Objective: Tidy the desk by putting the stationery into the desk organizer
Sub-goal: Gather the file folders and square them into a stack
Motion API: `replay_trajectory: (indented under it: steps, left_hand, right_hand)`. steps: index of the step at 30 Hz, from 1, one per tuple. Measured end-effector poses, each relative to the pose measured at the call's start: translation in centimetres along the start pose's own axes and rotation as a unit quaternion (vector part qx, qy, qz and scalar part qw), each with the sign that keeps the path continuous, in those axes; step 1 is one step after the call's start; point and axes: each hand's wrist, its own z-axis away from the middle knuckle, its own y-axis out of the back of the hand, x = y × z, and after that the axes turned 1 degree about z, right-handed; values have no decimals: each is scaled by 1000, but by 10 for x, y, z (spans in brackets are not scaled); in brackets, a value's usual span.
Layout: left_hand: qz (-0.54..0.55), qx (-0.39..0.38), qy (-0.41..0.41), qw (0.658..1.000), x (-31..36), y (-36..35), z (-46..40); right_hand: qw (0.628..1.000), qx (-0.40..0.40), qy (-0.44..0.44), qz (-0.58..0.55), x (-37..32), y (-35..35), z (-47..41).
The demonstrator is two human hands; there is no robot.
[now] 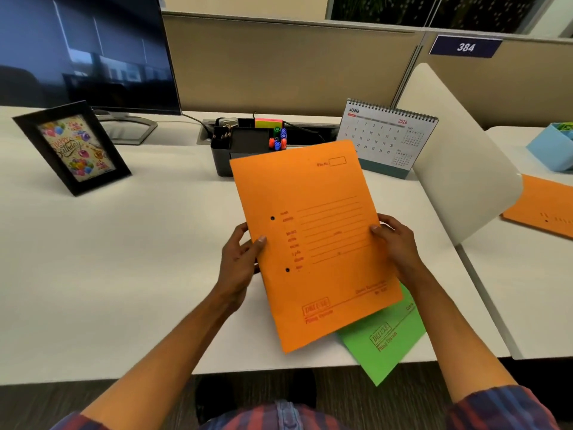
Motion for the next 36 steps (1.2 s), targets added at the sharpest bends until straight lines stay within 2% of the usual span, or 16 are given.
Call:
replay_trajectory:
  steps: [5, 8, 12, 15, 17, 19, 21, 24, 27, 36]
  left_hand:
    - [56, 5, 40, 998, 5, 26, 3]
    - [71, 17, 43, 996, 5, 43, 5]
    - [75, 36, 40, 996, 12, 64, 6]
    - [73, 48, 36, 996, 17, 78, 6]
    - [71, 55, 34, 995, 21, 86, 5]
    - [67, 58, 33, 996, 24, 91, 5]
    - [64, 59, 32, 996, 27, 95, 5]
    - [65, 64, 31, 995, 28, 99, 5]
    - [59, 66, 31, 996, 28, 101, 3]
    - [55, 67, 31, 996, 31, 105, -2]
  right_hand:
    - [993, -37, -25, -114, -3, -34, 14]
    - [991, -50, -43, -119, 0, -50, 21]
    - [999, -34, -22, -30, 6, -50, 21]
    - [988, 3, 41, 150, 22, -35, 14]
    - [951, 35, 55, 301, 36, -21, 8]
    - [902, 69, 33, 425, 45, -7, 2]
    - [869, 82, -6, 487, 50, 8, -2]
    - [844, 68, -66, 527, 51, 20, -5]
    - [834, 51, -74, 544, 52, 25, -4]
    - [865, 7, -138, 483, 54, 32, -21]
